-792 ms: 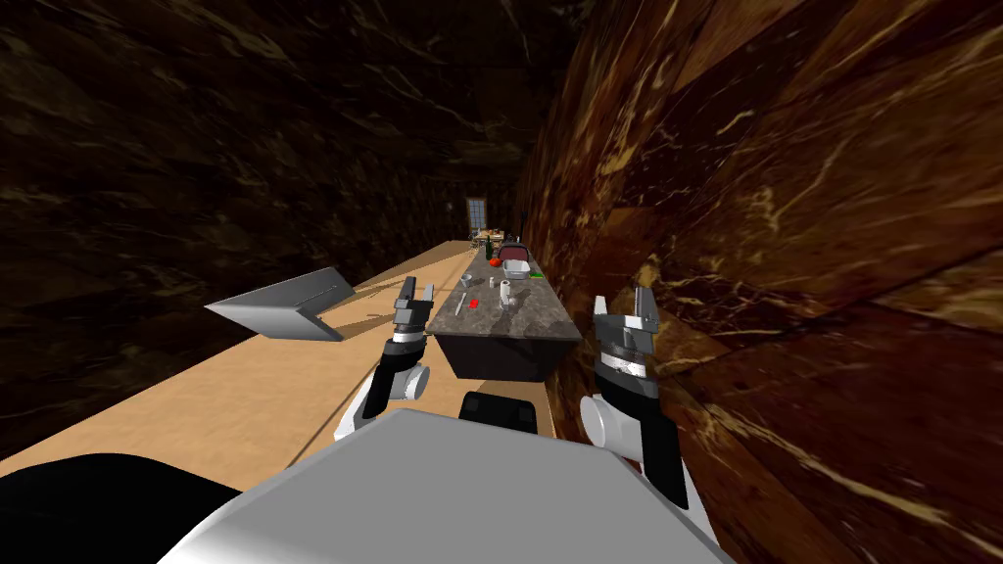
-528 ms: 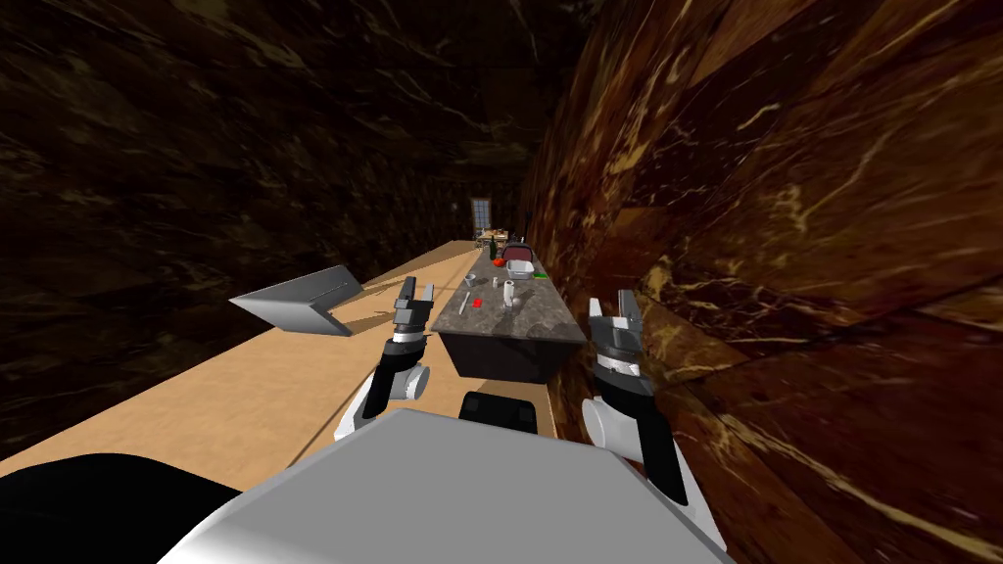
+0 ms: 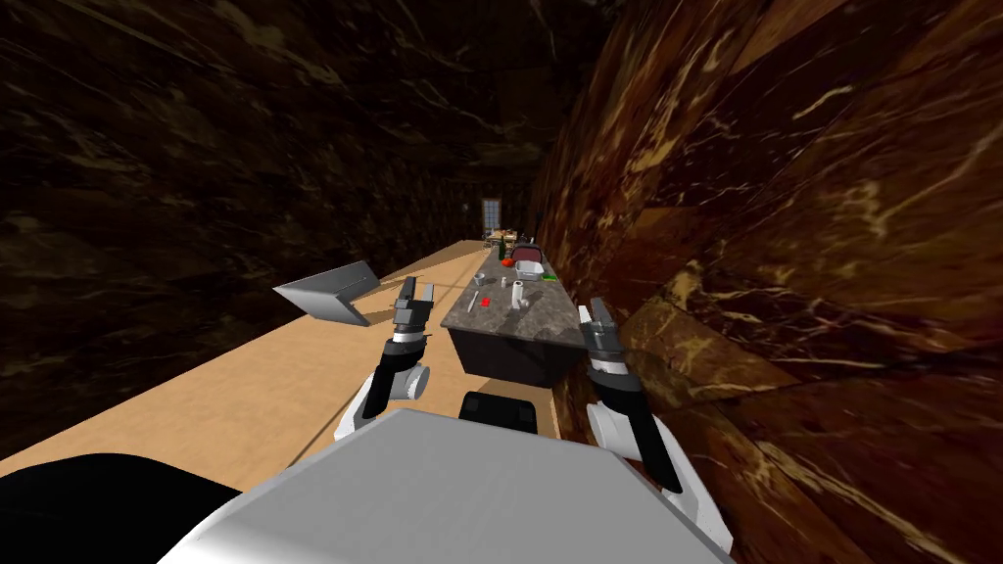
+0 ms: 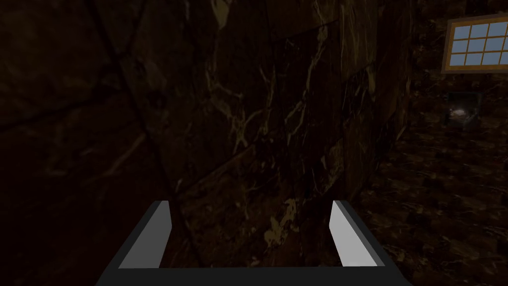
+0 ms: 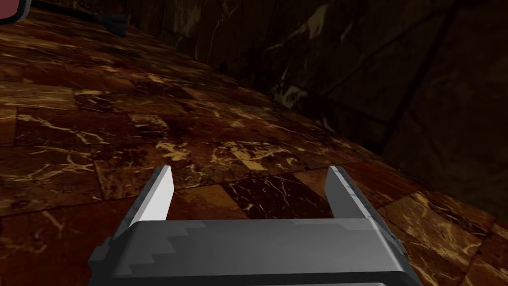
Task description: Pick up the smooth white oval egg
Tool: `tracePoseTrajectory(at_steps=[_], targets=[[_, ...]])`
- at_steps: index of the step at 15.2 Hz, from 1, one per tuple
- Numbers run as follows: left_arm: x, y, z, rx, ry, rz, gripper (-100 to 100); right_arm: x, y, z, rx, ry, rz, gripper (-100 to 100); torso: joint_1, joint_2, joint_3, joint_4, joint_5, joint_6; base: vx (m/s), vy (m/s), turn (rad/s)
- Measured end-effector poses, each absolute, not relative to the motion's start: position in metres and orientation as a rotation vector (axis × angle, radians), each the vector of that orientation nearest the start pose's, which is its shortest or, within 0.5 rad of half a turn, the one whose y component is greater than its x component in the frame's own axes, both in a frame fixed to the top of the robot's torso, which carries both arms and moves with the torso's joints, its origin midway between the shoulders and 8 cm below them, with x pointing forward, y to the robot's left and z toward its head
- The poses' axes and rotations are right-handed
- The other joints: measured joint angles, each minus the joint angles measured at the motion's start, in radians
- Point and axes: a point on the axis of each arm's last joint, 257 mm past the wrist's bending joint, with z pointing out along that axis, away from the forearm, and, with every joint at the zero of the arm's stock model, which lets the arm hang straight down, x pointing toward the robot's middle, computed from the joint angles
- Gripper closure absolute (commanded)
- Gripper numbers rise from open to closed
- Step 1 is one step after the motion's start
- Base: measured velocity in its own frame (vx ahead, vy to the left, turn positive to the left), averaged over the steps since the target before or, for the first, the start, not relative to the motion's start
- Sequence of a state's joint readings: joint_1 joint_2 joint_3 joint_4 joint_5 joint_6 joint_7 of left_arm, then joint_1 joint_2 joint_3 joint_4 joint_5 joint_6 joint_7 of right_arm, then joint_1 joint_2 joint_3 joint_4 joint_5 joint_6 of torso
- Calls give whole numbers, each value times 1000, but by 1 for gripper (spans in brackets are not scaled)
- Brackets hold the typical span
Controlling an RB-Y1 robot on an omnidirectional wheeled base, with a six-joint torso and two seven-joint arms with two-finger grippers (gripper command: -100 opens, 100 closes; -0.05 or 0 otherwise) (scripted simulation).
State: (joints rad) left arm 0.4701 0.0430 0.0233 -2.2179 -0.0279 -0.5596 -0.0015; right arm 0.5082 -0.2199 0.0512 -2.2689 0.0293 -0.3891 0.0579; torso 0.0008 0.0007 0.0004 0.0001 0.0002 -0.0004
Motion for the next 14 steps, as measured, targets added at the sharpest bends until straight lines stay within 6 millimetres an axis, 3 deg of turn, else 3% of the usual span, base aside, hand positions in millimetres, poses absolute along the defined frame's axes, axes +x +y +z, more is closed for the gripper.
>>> tracePoseTrajectory(at_steps=[7,14], targets=[[348,277,18,-585,645,-1278,0,382,-238,-68,433,1143,1096,-100,0,0,0,0,0,0,-10,21,188],[348,277,18,-585,645,-1278,0,388,-252,-133,265,1375,916,-100,0,0,0,0,0,0,-10,26,228]])
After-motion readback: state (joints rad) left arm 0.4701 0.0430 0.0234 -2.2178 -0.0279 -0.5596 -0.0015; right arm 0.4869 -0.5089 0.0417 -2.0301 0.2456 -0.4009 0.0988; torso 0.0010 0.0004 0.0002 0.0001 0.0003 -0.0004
